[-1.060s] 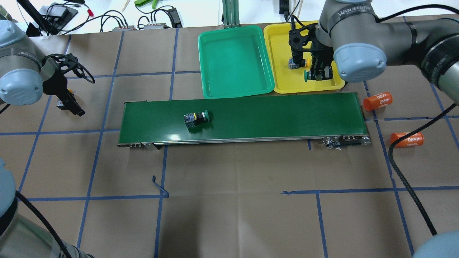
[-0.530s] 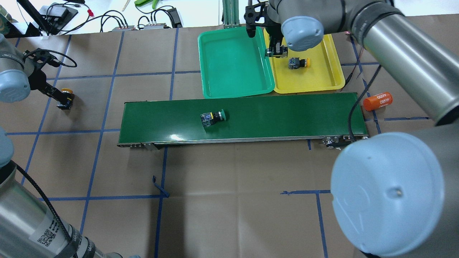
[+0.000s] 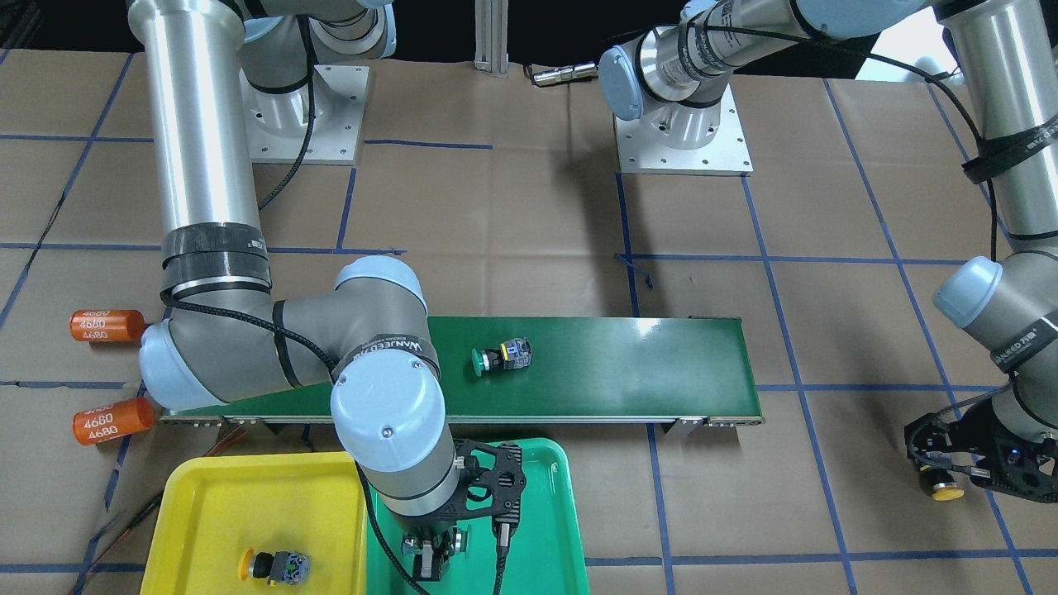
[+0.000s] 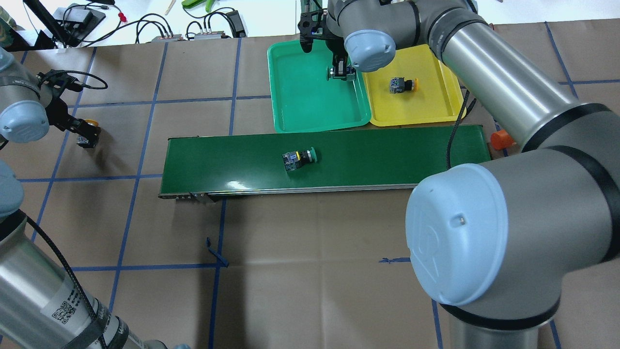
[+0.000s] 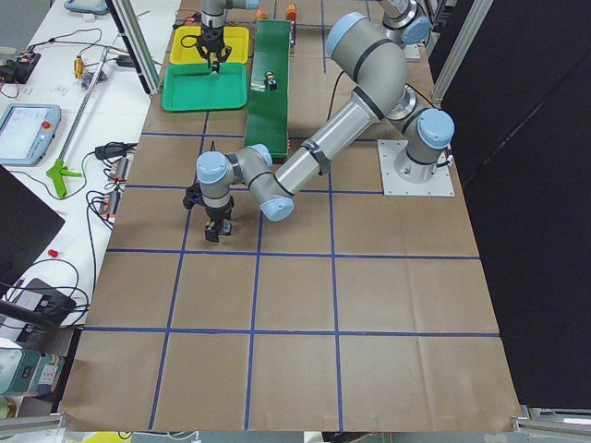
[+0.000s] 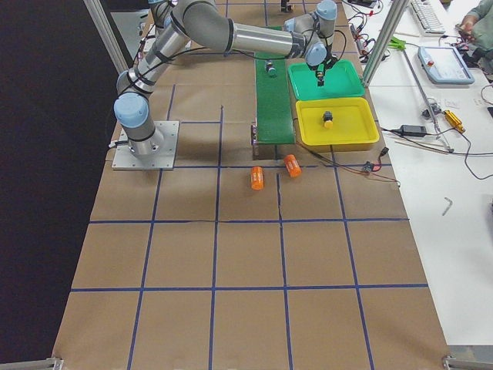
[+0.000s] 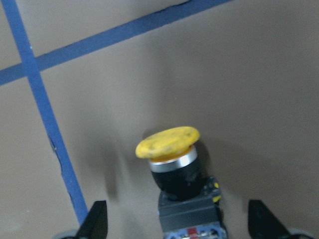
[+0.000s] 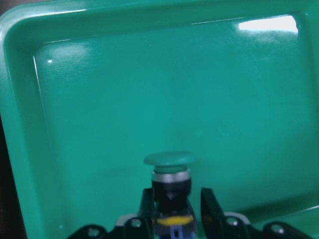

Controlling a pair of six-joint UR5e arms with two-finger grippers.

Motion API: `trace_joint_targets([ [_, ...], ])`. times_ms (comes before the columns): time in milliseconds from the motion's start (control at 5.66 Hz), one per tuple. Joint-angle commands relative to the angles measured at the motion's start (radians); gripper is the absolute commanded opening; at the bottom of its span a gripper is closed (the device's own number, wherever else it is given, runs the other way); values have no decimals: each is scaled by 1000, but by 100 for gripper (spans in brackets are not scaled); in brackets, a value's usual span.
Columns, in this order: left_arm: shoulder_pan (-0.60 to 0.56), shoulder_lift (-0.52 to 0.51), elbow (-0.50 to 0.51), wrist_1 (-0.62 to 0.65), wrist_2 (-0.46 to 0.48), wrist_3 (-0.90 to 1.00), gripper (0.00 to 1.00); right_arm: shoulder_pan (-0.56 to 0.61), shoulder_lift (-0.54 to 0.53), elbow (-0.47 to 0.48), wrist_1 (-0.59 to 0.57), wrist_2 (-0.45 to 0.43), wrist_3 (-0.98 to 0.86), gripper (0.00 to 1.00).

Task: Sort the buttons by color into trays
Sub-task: 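Place green button in green tray with right gripper while left reaches yellow button, then carry the yellow-capped button onto the belt with the left gripper while right withdraws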

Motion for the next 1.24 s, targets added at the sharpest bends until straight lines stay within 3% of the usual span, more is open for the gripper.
trace_joint_targets([
  [0, -4, 4, 1, 0, 2, -10, 14, 0, -24, 10, 17, 13, 7, 100],
  [177, -5, 10, 1, 0, 2, -10, 0, -10, -85, 33, 97, -2, 4, 100],
  [353, -7, 28, 4, -9, -3, -2, 0, -33, -171, 89, 201, -28, -8, 100],
  [707, -34, 194, -31, -223, -30, 177, 0, -94, -378, 352, 215, -35, -141, 100],
  [884, -56, 284, -78, -299, -67, 315, 0, -104, -461, 446, 205, -38, -160, 100],
  [1060, -94, 344, -151, -312, -97, 440, 1, -110, -478, 491, 202, -38, -242, 100],
])
